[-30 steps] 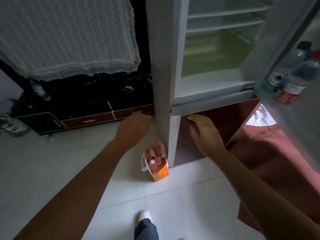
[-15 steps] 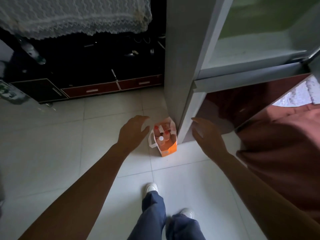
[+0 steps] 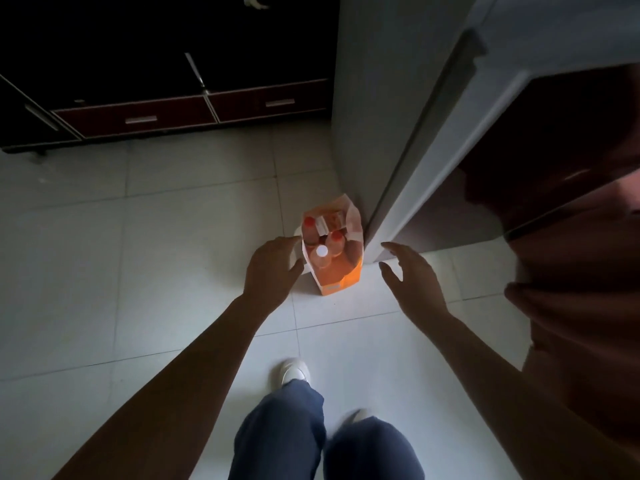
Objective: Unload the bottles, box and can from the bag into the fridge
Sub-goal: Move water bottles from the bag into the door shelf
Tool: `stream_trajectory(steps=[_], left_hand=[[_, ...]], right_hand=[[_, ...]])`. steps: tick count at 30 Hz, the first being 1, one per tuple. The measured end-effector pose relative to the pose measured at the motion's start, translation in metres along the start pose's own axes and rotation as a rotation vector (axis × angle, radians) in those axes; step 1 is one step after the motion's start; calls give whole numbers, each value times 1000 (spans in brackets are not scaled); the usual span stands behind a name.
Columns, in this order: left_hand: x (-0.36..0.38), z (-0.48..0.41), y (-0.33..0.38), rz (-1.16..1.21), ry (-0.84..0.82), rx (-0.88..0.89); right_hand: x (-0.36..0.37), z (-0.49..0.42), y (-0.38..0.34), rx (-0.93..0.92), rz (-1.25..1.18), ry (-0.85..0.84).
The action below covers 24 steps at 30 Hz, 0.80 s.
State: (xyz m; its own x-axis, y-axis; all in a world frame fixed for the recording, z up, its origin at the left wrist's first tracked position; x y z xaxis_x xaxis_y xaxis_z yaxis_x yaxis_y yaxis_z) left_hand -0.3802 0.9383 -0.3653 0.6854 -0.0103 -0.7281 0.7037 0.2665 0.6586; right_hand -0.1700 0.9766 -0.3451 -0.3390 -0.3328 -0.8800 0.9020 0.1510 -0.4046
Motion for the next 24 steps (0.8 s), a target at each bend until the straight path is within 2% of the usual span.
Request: stream_trajectory(steps=[13,19,24], left_hand=[[157,-115,-117,28,-1,173],[205,-152,-149,-240,-42,209],[227,-161,-148,-373,-127,213]], right_hand=[[175,-146,54,-89,-12,28],[227,-201,58,-141,56,31],[258,-224,63,-157,212,-88]])
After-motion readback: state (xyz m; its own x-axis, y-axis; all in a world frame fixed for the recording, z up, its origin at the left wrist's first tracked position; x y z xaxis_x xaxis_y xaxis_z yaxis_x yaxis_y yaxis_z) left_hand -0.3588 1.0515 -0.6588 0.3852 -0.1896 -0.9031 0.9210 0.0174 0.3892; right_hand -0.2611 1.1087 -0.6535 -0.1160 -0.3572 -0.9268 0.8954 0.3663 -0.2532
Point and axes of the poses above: each hand's wrist, its own z-axis away from the middle knuckle, its own x-axis out of the palm, y = z × x, the point moved 7 cm from there along -z, towards the middle knuckle, and after that the axes turned 13 degrees about z, right-handed, at the moved point
